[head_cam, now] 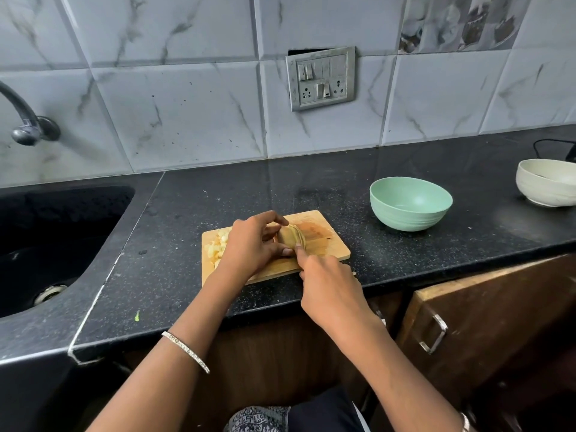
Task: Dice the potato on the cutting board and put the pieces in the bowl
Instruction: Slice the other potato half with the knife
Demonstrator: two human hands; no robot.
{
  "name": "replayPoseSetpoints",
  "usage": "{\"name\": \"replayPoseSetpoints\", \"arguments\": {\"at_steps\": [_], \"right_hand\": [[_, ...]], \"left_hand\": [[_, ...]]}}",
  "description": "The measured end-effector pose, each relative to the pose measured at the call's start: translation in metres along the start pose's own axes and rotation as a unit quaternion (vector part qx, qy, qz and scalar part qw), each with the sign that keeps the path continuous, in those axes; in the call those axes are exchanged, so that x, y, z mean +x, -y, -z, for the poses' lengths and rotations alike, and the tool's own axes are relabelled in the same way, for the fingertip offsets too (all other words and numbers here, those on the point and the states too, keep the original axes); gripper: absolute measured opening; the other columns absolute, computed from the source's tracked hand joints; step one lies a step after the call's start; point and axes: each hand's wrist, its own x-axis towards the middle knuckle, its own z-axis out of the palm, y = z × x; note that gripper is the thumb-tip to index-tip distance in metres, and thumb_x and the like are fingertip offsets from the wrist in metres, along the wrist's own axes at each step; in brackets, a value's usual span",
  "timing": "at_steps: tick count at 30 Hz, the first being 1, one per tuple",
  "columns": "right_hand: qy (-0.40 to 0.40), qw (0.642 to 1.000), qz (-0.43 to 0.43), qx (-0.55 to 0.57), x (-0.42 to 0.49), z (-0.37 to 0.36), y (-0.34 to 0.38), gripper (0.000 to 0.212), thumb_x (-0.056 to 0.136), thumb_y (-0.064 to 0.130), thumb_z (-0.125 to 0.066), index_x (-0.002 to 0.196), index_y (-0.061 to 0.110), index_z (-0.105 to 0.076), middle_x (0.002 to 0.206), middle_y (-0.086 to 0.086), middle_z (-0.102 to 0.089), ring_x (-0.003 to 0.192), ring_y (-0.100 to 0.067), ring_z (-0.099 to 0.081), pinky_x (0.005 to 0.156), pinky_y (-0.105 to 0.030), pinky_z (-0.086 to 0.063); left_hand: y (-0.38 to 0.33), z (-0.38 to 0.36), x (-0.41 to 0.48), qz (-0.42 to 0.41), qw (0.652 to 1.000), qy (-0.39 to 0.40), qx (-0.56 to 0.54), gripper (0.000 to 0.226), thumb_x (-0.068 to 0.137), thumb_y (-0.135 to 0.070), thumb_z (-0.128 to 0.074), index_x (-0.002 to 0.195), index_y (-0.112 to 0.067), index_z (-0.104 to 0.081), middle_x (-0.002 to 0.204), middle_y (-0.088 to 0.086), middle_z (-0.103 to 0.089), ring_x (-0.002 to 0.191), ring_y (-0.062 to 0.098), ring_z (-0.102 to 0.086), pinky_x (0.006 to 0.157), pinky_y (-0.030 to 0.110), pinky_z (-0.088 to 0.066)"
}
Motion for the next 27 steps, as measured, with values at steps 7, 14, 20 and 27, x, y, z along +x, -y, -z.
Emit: {"name": "replayPoseSetpoints", "arguments": {"at_steps": [7, 14, 20, 27], "right_hand": [[-0.006, 1.000, 0.000, -0.019, -0.022, -0.001, -0.002, 0.071, 0.102, 0.015, -0.051, 0.161, 0.029, -0.014, 0.115, -0.011, -0.064, 0.104, -0.032, -0.064, 0.075, -0.040, -0.052], [0.010, 1.000, -0.014, 0.008, -0.056, 0.029, -0.012, 0.060, 0.106, 0.022, -0.042, 0.159, 0.038, -0.019, 0.122, -0.003, -0.061, 0.112, -0.028, -0.060, 0.075, -0.035, -0.045], [-0.027, 0.999, -0.019, 0.038, -0.050, 0.053, -0.003, 0.057, 0.107, 0.026, -0.039, 0.158, 0.043, -0.020, 0.126, -0.011, -0.059, 0.114, -0.036, -0.057, 0.078, -0.038, -0.043], [-0.048, 0.998, -0.003, 0.032, -0.026, 0.027, 0.010, 0.061, 0.106, 0.022, -0.044, 0.159, 0.038, -0.019, 0.125, -0.010, -0.062, 0.114, -0.036, -0.060, 0.083, -0.042, -0.048]], "left_hand": [[0.000, -0.001, -0.004, -0.002, 1.000, -0.008, 0.004, 0.046, 0.066, -0.019, -0.089, 0.107, -0.025, -0.070, 0.105, 0.001, -0.073, 0.104, 0.008, -0.067, 0.085, 0.015, -0.047], [-0.001, -0.002, -0.005, 0.006, 1.000, -0.007, -0.004, 0.045, 0.065, -0.019, -0.090, 0.104, -0.025, -0.066, 0.104, 0.002, -0.073, 0.105, 0.009, -0.066, 0.087, 0.018, -0.047], [0.001, -0.005, -0.008, 0.008, 1.000, -0.011, -0.018, 0.045, 0.068, -0.018, -0.088, 0.105, -0.020, -0.063, 0.103, 0.001, -0.072, 0.106, 0.009, -0.066, 0.087, 0.019, -0.049], [0.006, -0.012, -0.011, 0.010, 0.997, -0.032, -0.066, 0.038, 0.071, -0.011, -0.086, 0.100, -0.014, -0.062, 0.100, -0.005, -0.069, 0.096, 0.005, -0.066, 0.082, 0.010, -0.049]]}}
